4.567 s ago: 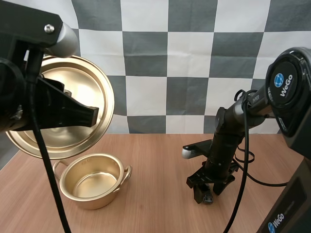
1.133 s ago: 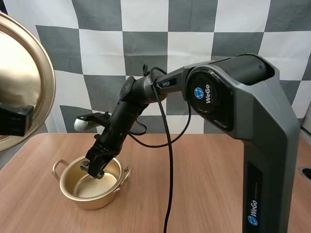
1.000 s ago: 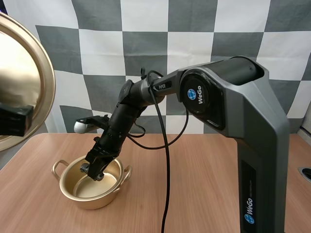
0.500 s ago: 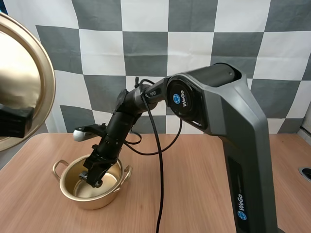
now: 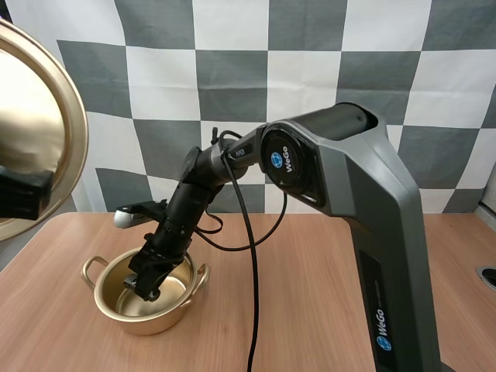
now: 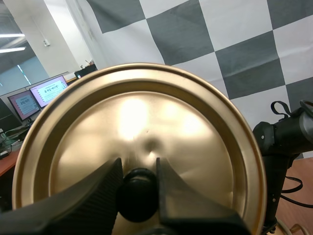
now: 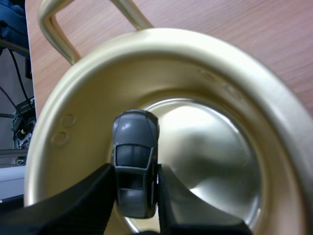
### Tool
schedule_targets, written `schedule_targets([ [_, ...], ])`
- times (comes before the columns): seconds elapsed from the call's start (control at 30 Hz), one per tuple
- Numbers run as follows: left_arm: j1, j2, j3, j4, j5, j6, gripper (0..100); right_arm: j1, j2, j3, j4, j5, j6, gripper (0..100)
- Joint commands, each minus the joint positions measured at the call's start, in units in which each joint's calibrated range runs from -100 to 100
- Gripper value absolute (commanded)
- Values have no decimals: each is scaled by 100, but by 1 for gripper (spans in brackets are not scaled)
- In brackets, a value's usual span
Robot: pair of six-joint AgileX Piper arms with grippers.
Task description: Open the pot, put the car inside, and close it
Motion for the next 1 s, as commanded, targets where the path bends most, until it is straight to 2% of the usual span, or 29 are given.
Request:
schedule_targets([
  [0.0,0,-3,1,-5,0,2,0,1,5,4,2,4,3,14],
  [0.1,0,-3,1,-5,0,2,0,6,5,4,2,4,3,48],
  [0.13,0,-3,1,-5,0,2,0,6,5,4,2,4,-17,65],
  [0.2,0,-3,1,-5,0,2,0,6,5,4,2,4,-17,79],
  [0.57,0,-3,1,-5,0,20,0,6,-47,-12,2,-10,-17,80],
  [0.8,0,-3,1,-5,0,20,0,-13,-669,-700,-97,-30,4,80],
  [0.97,0,-14,1,-5,0,20,0,-73,-1003,-1436,-703,-255,789,80],
])
